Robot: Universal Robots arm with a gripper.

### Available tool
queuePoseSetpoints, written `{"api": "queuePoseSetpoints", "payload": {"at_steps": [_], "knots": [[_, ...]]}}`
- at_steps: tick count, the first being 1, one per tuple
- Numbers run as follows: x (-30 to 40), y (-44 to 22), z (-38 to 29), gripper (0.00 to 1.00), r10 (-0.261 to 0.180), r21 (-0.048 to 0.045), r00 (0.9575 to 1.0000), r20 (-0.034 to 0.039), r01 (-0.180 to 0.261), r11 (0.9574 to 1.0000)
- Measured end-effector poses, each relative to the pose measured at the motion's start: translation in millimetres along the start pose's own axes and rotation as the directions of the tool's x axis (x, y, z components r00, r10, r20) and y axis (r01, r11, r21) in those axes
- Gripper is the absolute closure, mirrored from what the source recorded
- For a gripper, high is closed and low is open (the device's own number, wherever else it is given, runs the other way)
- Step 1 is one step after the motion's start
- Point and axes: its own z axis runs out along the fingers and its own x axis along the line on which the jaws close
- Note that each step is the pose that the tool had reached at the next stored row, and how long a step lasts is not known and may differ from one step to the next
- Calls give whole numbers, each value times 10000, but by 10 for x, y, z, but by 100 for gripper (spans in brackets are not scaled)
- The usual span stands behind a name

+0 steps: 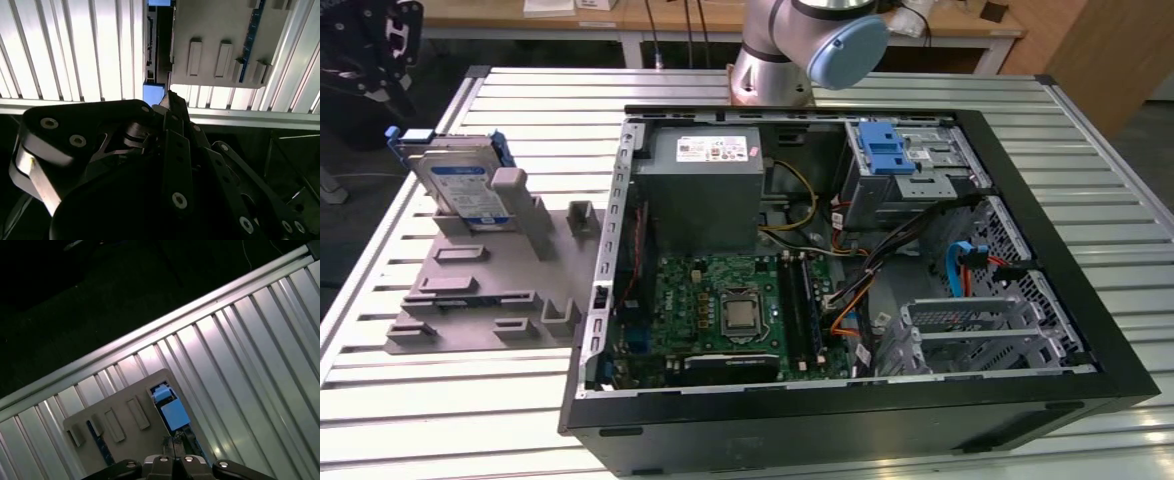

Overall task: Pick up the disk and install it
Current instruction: 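Pick up the disk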

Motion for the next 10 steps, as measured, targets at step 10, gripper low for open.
{"api": "queuePoseSetpoints", "payload": {"at_steps": [10], "knots": [[1,-1,29,89,-1562,-36,9877,-57,1562,9877]]}}
